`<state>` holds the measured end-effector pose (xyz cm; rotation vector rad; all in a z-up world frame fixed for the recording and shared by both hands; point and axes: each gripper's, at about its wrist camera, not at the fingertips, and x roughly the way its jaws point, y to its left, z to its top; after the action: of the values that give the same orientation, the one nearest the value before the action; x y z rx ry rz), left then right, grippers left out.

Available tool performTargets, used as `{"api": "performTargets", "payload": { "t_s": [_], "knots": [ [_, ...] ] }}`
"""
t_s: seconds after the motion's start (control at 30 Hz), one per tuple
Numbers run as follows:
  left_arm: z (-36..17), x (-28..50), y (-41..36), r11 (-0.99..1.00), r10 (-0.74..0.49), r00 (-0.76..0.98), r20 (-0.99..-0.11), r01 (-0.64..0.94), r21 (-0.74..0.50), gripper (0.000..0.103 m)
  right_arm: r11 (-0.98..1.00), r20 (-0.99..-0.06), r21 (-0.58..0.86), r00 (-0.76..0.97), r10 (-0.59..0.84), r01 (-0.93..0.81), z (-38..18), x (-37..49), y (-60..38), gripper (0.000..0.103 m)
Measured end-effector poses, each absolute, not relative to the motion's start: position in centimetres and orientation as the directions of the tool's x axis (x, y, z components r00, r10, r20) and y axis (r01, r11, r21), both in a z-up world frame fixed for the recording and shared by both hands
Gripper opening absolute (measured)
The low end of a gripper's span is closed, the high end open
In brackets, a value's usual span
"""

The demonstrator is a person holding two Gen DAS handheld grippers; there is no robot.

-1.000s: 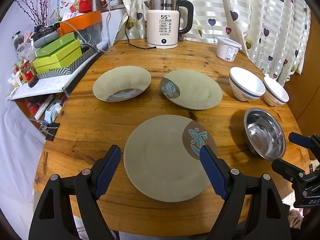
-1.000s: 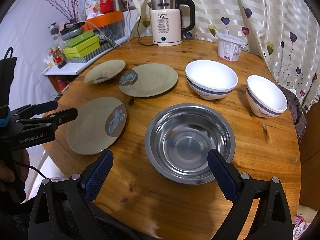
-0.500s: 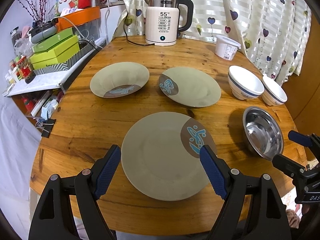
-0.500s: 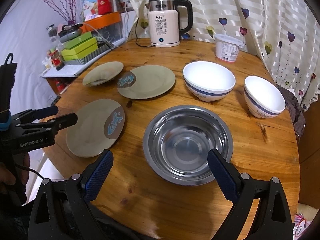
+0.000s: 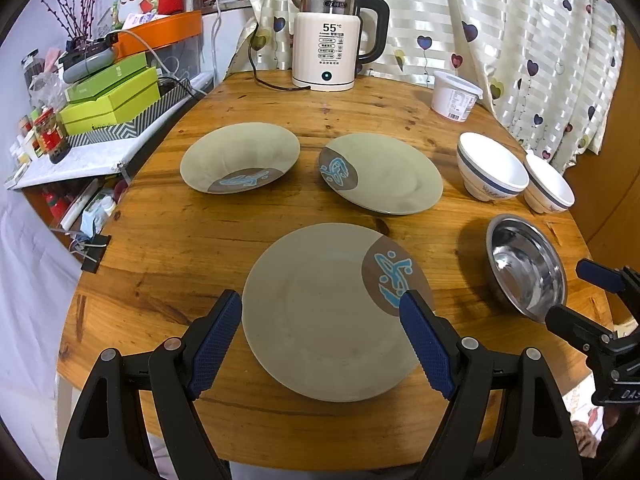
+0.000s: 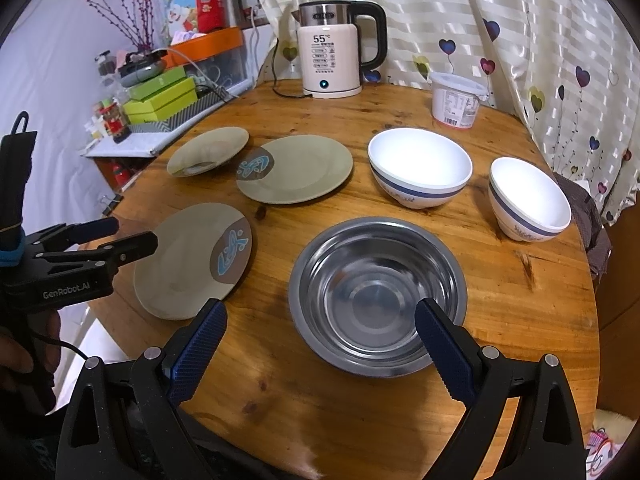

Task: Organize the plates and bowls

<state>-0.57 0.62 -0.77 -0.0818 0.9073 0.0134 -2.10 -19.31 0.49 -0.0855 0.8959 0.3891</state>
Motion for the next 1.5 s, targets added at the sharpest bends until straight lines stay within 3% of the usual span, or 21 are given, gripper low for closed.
{"api": "performTargets", "payload": {
  "t_s": [1.5],
  "knots": [
    [-1.4,1.8,7.8,0.980,0.058,0.629,-0.775,-0.183,-0.074,0.081,0.850,-0.767,0.096,0.506,0.395,-0.518,2.1,4.9,-10.2,0.095]
  ]
}}
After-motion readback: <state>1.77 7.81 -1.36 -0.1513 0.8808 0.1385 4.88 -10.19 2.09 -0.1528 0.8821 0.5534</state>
